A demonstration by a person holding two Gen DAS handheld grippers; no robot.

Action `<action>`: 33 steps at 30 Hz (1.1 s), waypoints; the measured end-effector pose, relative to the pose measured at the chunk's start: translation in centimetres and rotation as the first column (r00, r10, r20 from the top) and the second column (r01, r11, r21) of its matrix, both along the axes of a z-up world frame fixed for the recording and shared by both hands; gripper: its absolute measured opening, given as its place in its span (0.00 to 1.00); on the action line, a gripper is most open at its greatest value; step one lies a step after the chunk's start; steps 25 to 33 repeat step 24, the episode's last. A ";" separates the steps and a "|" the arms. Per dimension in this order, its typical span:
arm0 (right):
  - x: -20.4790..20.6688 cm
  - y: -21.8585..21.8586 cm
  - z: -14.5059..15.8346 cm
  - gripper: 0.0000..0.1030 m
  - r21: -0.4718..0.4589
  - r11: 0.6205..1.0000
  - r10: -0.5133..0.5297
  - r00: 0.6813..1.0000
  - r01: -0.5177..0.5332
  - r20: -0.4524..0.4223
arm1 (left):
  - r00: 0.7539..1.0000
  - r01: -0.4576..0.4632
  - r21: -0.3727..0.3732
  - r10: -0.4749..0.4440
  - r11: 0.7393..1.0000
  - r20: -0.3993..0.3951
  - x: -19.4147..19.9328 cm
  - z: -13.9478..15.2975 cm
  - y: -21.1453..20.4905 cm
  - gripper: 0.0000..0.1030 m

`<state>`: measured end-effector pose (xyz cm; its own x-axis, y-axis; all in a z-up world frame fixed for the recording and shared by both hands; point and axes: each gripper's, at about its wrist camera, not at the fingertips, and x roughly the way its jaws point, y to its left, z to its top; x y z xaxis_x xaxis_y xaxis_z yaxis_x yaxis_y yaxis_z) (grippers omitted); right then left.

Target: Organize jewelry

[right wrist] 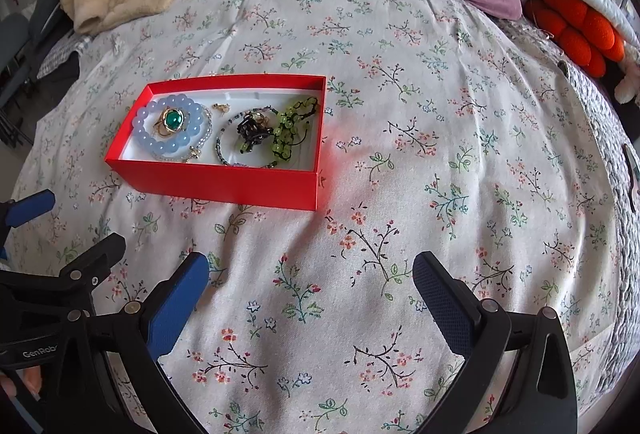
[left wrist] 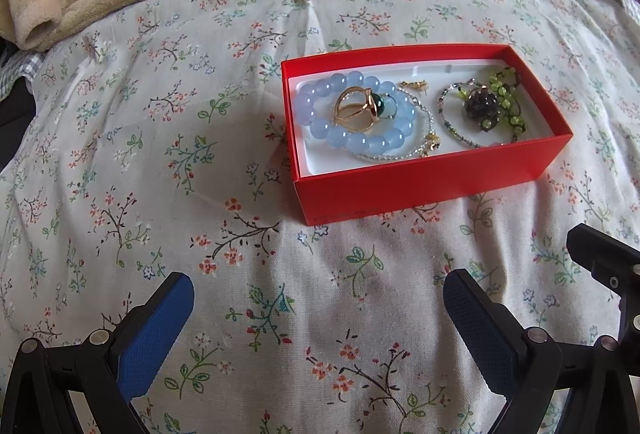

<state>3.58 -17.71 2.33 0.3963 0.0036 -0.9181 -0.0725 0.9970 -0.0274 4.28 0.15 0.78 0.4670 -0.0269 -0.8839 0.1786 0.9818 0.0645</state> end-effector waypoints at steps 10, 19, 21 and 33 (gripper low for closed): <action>-0.1 0.1 -0.1 1.00 -0.001 1.000 0.000 1.000 0.000 -0.002 | 1.000 0.001 0.007 -0.001 1.000 0.002 0.0 0.0 -0.1 0.99; -0.2 -0.2 -0.2 1.00 -0.003 1.000 -0.002 1.000 0.002 0.001 | 1.000 0.005 -0.003 -0.005 1.000 -0.008 -0.2 -0.1 -0.1 0.99; -0.2 -0.2 -0.2 1.00 -0.003 1.000 -0.004 1.000 0.004 0.002 | 1.000 0.004 -0.005 -0.004 1.000 -0.007 -0.2 -0.1 -0.1 0.99; -0.4 -0.4 -0.3 1.00 -0.005 1.000 -0.011 1.000 0.011 0.005 | 1.000 0.007 -0.006 -0.007 1.000 -0.011 -0.2 -0.2 -0.1 0.99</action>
